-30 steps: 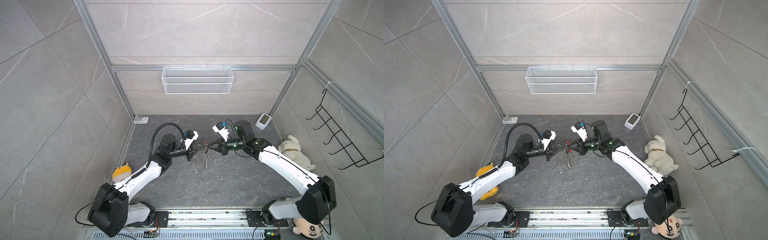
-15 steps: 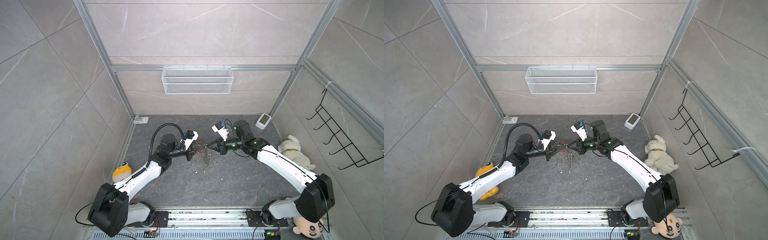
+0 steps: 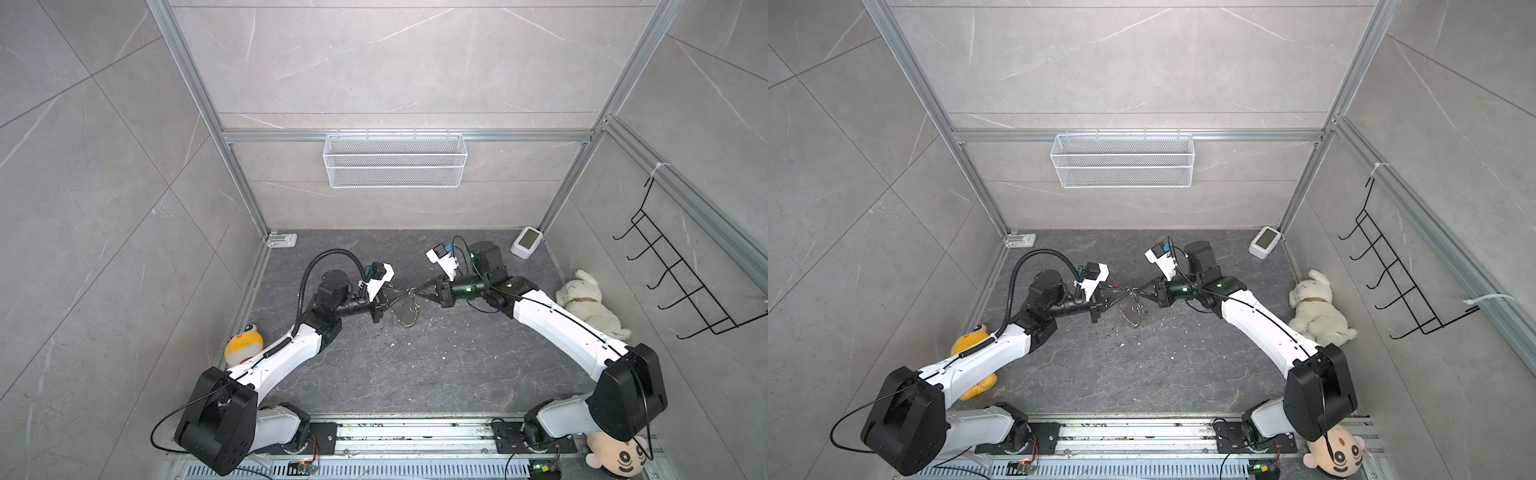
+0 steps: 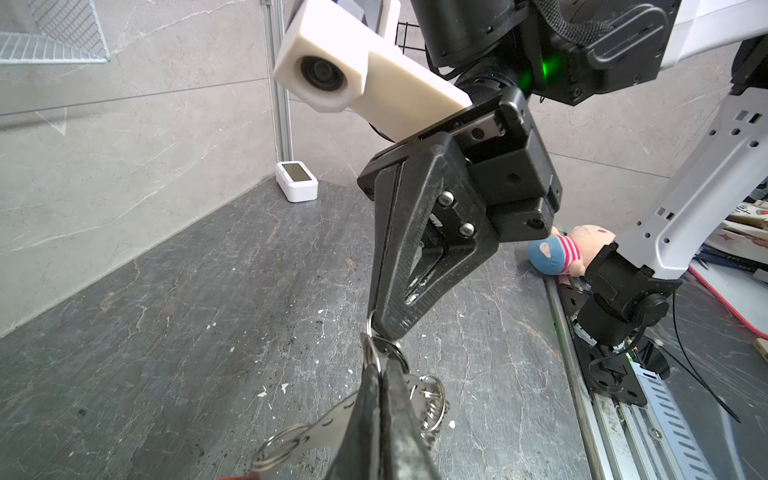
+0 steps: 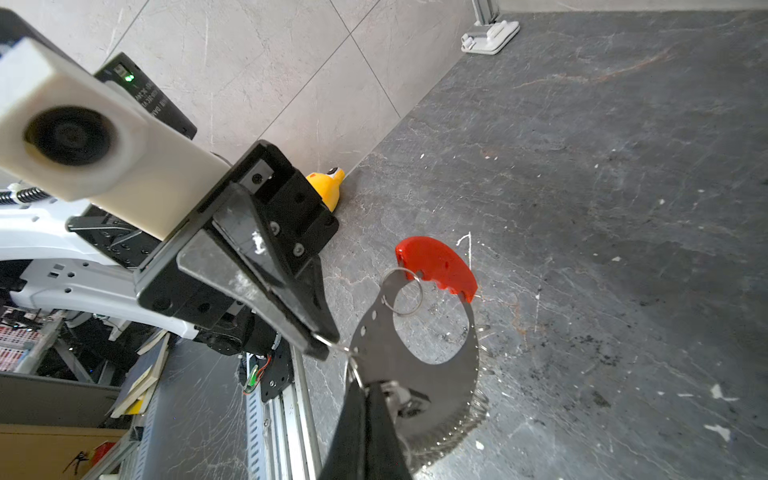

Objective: Put the keys on the keyring

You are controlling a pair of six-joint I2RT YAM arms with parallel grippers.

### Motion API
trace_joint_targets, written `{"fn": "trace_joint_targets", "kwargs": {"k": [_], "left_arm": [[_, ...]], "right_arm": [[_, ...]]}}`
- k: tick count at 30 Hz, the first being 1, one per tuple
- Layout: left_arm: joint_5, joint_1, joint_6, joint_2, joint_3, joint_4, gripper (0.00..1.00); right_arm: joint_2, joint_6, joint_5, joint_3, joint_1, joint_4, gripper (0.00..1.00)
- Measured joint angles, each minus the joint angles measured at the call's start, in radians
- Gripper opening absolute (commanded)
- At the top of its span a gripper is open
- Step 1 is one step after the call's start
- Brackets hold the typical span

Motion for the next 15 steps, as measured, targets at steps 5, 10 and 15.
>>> {"fn": "trace_joint_targets", "kwargs": {"k": [5,10,15], "left_arm": [[0.0,0.004,-0.016,0.0,-0.006,0.018,0.0],[0.001,0.005,-0.024,0.0,-0.01,0.02,0.0],[0.006,0.005,-0.031,0.0,-0.01,0.037,0.0]], "right_arm": [[0.033,0.031,-0.047,-0.008,-0.003,0.036,0.0],[0.036,0.041,-0.061,-0.032,-0.005,0.061,0.0],[0.02,0.042,-0.059,-0.037,-0.005,0.068,0.0]]}}
